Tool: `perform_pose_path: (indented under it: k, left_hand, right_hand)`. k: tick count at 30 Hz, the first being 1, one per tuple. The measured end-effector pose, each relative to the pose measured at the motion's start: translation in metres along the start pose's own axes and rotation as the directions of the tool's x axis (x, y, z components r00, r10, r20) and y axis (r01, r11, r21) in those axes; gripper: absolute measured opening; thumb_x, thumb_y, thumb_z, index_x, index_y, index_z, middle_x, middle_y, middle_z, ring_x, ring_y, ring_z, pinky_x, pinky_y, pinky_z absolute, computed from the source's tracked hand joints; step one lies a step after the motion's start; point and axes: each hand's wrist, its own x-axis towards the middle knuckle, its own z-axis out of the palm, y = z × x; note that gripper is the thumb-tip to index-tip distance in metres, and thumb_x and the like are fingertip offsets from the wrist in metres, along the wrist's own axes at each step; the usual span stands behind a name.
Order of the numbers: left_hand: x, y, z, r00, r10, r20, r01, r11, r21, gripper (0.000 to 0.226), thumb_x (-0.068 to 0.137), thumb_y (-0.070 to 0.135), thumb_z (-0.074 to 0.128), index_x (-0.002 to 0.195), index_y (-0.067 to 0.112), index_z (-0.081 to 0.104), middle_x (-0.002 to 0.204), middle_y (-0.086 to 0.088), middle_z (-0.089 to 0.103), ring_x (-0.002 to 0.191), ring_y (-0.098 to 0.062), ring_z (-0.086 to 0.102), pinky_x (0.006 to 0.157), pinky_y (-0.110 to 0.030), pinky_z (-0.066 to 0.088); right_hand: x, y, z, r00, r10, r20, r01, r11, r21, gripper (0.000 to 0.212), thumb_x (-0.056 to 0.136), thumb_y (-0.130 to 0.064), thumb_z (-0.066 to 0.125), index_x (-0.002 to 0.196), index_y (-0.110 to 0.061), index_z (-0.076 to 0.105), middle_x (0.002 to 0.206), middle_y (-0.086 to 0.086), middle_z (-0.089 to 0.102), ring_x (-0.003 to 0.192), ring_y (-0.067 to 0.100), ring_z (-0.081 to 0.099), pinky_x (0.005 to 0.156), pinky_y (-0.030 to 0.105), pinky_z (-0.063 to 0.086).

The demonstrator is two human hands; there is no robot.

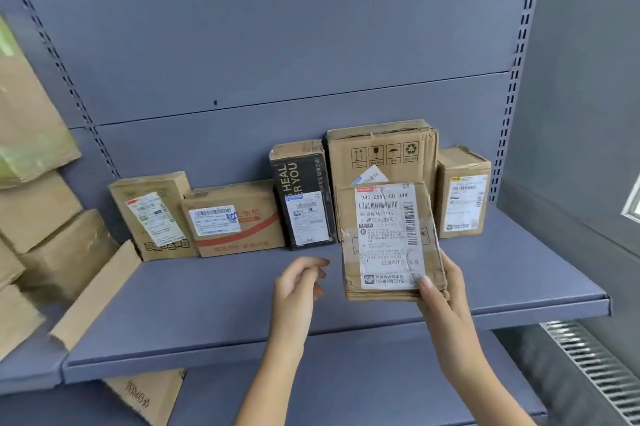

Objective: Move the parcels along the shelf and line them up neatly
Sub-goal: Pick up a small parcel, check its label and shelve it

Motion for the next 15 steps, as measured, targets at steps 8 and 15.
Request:
perform_pose_path:
  k: [8,15]
  left_hand:
    - [0.02,-0.008,-0.109,0.998,0.005,-0.064,-0.002,0.999,0.04,0.031,0.096,0.004,0.042,0.087,0.014,0.069,0.078,0.002,0.062,0.066,-0.013,0.052,0.058,-0.01,0.042]
    - [0.017,-0.017,-0.185,0.995,0.031,-0.09,-0.026,0.998,0.057,0.033,0.096,0.003,0.043,0.085,0.017,0.071,0.078,0.006,0.066,0.066,-0.002,0.056,0.061,-0.009,0.043]
  right_hand:
    - [-0.015,0.032,0.101,0.998,0.033,0.052,-0.034,0.999,0.023,0.08,0.056,-0.077,0.071,0.127,-0.05,0.045,0.135,-0.013,0.055,0.129,0.012,0.049,0.112,0.05,0.034]
    - [-0.031,0.058,0.177,0.995,0.05,0.092,-0.052,0.998,0.02,0.08,0.057,-0.076,0.071,0.127,-0.05,0.043,0.132,-0.017,0.056,0.125,0.008,0.052,0.111,0.046,0.036]
